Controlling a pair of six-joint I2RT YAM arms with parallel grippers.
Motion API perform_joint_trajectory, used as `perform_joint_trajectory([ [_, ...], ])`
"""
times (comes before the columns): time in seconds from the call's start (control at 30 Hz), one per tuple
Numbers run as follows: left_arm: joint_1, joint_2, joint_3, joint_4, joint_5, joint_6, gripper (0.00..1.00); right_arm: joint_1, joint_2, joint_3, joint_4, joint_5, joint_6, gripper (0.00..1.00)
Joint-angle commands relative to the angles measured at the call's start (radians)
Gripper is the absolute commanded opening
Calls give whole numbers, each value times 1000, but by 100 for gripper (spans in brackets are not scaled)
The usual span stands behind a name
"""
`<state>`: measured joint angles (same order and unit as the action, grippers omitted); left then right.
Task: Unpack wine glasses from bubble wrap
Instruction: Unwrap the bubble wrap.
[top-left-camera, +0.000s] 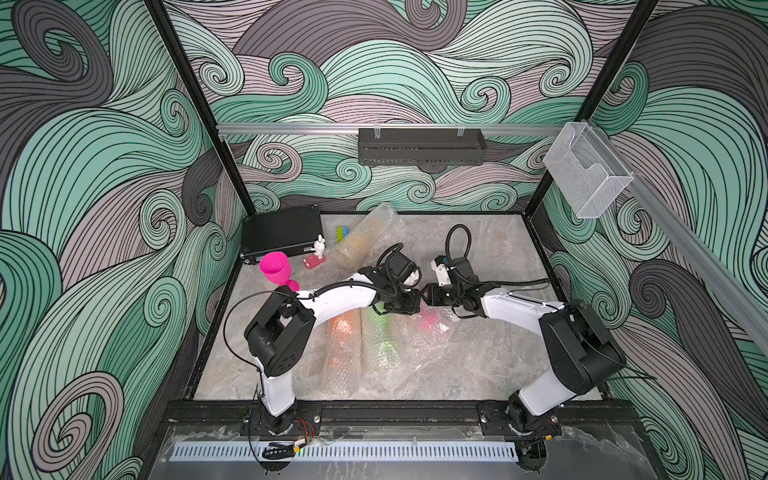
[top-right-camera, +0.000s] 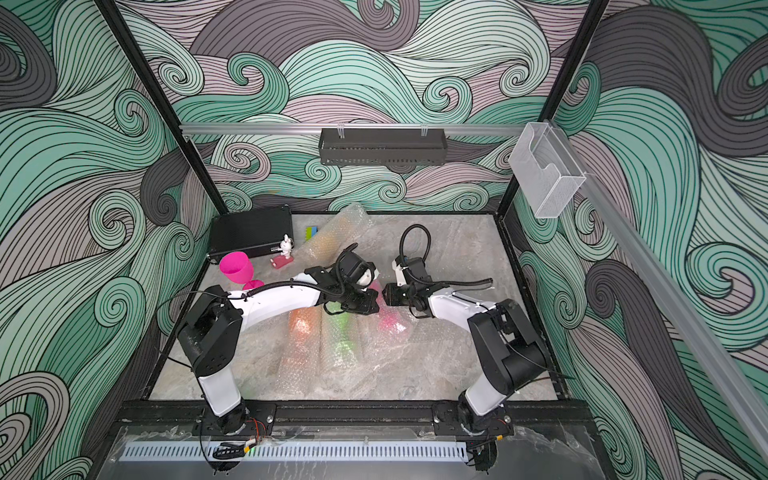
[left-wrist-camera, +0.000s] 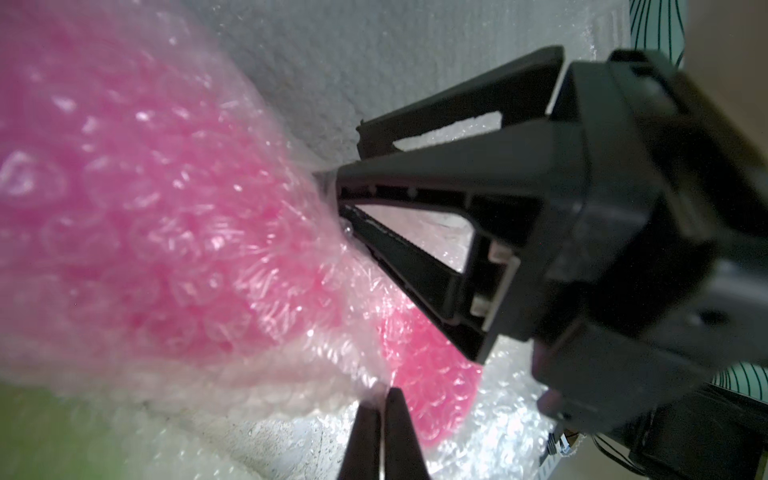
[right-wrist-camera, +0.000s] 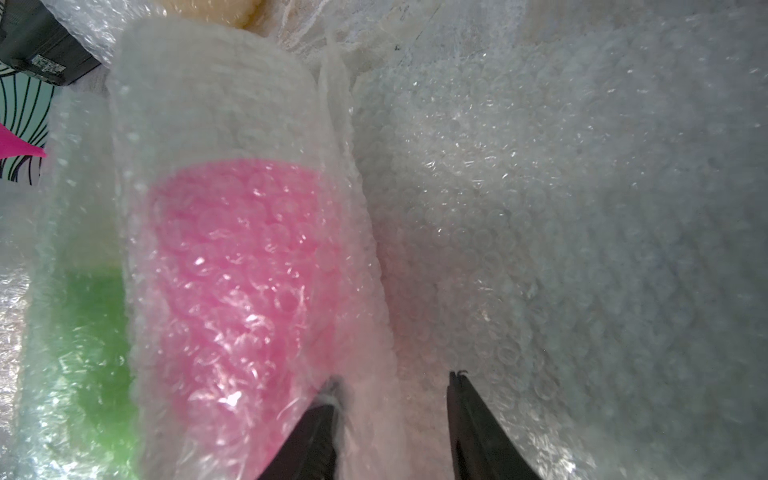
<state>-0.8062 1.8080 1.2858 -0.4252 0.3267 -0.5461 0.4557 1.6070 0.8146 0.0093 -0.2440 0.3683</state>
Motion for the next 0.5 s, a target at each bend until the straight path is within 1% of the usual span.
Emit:
perform_joint_trajectory([
  [0.0,-7,-38,-14,-8,43,24,0,-17,10,40,43,6,14,43],
  [0.1,-7,-46,-30,-7,37,23,0,-25,15,43,49,-4,27,41],
  [0.17,-5,-51,-38,-3,31,23,0,-29,14,42,52,-14,32,37],
  [0.27,-5,-53,-43,-3,23,23,0,-32,14,38,55,-24,34,30],
  [0.4,-5,-56,-45,1,10,26,0,-36,-6,22,60,-35,39,17],
  [0.47,-4,-59,-47,4,5,28,0,-40,-28,10,62,-38,43,14],
])
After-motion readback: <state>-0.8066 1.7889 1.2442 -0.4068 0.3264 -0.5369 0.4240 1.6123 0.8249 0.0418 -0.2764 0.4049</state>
